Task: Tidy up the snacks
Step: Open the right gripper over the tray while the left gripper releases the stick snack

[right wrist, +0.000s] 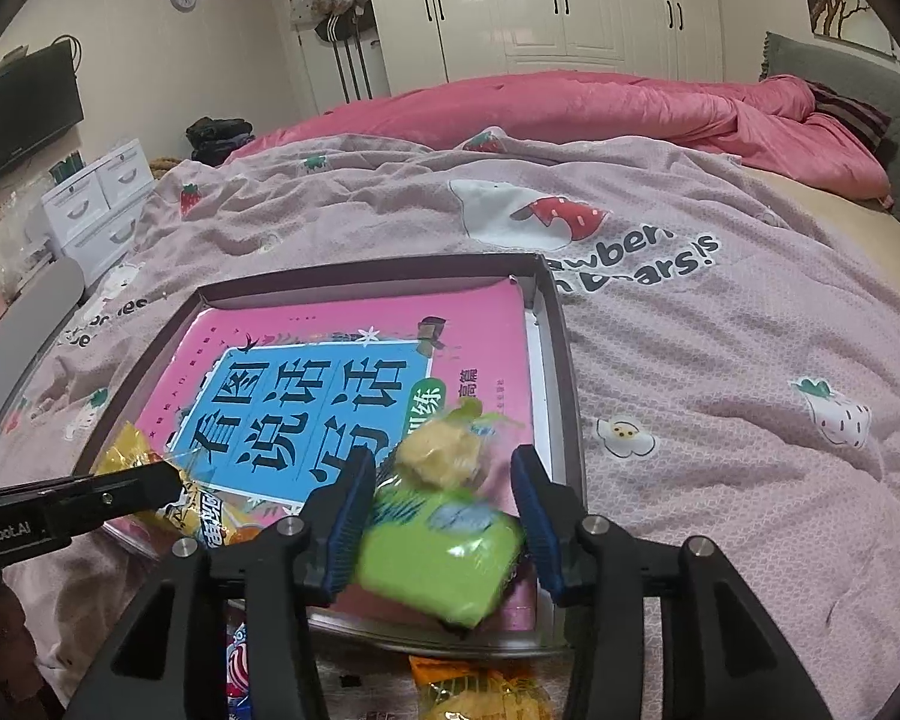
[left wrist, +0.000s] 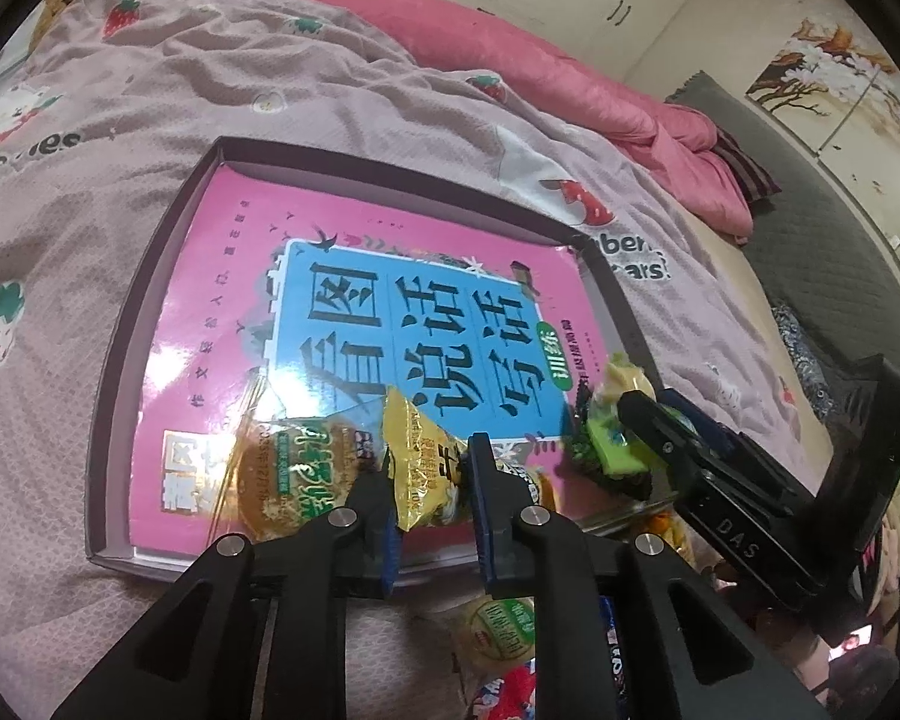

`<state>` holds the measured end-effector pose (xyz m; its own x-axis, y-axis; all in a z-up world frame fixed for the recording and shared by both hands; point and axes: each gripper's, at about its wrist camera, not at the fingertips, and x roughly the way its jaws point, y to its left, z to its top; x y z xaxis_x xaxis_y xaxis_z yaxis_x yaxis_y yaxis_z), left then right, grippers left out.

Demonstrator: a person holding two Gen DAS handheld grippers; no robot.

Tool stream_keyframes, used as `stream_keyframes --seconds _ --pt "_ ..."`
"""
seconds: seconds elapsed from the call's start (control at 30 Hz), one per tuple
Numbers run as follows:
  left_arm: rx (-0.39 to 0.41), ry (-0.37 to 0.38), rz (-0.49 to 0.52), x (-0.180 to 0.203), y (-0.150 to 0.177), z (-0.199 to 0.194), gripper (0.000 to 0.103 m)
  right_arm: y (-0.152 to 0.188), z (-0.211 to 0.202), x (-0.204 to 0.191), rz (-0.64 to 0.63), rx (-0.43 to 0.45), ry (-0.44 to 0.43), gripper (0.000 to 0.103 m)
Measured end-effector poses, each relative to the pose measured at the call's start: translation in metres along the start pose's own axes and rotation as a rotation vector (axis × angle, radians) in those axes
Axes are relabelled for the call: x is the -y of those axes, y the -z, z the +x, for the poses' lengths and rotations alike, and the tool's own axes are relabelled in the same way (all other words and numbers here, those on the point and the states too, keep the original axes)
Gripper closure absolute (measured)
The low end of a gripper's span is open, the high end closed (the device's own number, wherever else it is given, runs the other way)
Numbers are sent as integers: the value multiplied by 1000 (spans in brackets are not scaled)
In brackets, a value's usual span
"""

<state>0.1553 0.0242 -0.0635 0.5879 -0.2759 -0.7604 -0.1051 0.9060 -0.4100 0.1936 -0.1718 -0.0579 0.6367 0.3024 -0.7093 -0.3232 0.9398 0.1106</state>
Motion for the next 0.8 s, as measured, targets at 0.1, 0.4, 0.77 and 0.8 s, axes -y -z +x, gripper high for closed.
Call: stream_keyframes --seconds 0.1,0.4,0.77,0.8 --pt "-1 -5 4 0 0 1 83 0 0 0 0 -3 -2 56" --pt "-6 -7 5 -1 -1 0 81 -1 -4 3 12 4 -5 56" --pt "-5 -30 11 -2 -2 -3 71 -2 -8 5 14 11 -9 52" --pt "-4 -32 12 -2 -2 -3 70 -2 -8 5 12 11 -10 52"
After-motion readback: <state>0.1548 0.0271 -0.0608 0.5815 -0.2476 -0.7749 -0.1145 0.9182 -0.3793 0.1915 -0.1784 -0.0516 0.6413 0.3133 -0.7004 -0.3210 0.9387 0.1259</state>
